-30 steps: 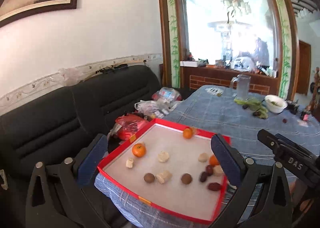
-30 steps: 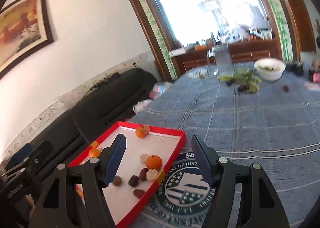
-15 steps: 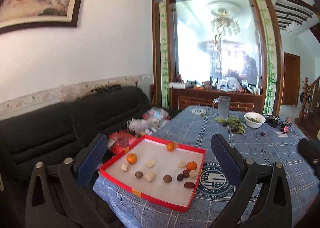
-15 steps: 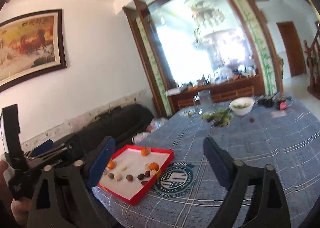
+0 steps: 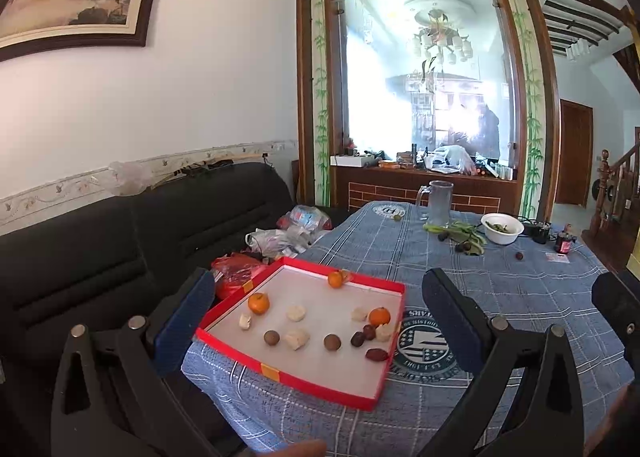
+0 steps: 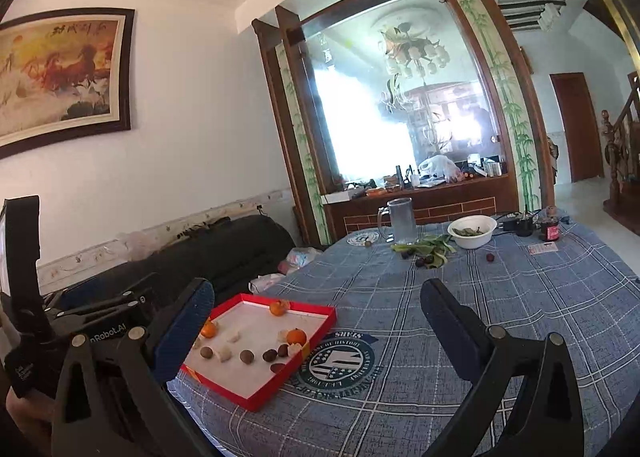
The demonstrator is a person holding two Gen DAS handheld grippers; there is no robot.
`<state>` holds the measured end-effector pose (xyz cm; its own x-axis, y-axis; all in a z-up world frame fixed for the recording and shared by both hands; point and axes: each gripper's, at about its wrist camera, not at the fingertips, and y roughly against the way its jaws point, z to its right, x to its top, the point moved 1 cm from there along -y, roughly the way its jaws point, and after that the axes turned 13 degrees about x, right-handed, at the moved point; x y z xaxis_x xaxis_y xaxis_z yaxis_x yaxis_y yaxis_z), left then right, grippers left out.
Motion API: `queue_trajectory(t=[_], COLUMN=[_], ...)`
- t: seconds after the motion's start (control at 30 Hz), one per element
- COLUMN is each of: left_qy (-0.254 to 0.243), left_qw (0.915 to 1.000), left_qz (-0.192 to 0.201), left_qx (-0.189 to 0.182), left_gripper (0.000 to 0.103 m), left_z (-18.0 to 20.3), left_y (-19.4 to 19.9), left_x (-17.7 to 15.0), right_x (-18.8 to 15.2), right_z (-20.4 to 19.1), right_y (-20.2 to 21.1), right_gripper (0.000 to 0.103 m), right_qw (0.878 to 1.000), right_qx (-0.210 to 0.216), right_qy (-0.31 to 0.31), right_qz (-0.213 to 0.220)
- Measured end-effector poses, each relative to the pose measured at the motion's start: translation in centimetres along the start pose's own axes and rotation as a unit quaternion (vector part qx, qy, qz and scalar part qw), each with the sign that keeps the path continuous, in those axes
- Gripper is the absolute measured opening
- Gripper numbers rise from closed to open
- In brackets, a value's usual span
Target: Organize fruits
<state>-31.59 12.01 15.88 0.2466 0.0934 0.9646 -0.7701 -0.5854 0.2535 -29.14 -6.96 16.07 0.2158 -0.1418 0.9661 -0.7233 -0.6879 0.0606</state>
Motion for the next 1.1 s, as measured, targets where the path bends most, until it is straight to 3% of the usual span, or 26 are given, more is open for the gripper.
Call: queue_trajectory(t=[0.27,0.63,1.1], left_qy=[-0.001,-0.018,-0.016], left_qw=[0.9996,0.9995,0.9994], left_qz=[-0.005,-0.014,-0.015], left_qx=[0.026,0.023,0.028], left_gripper=[0.103,0.103,0.103], left_z=[-1.2,-1.4,-1.7], left_y=[-0.9,-1.3,-1.0], left_x=[-0.6,-1.2,-1.4], right_x=[-0.8,-1.4,-1.7], right_z=[-1.4,-2.8,-4.1], right_y=[-0.3,-0.6,-0.9], right_gripper=[0.103,0.103,0.103], right_qw=[1.0,0.999,0.998], right_qx=[0.009,0.02,-0.014], right_qy=[0.015,0.032,0.063], right_qz=[-0.02,-0.032,-0.028])
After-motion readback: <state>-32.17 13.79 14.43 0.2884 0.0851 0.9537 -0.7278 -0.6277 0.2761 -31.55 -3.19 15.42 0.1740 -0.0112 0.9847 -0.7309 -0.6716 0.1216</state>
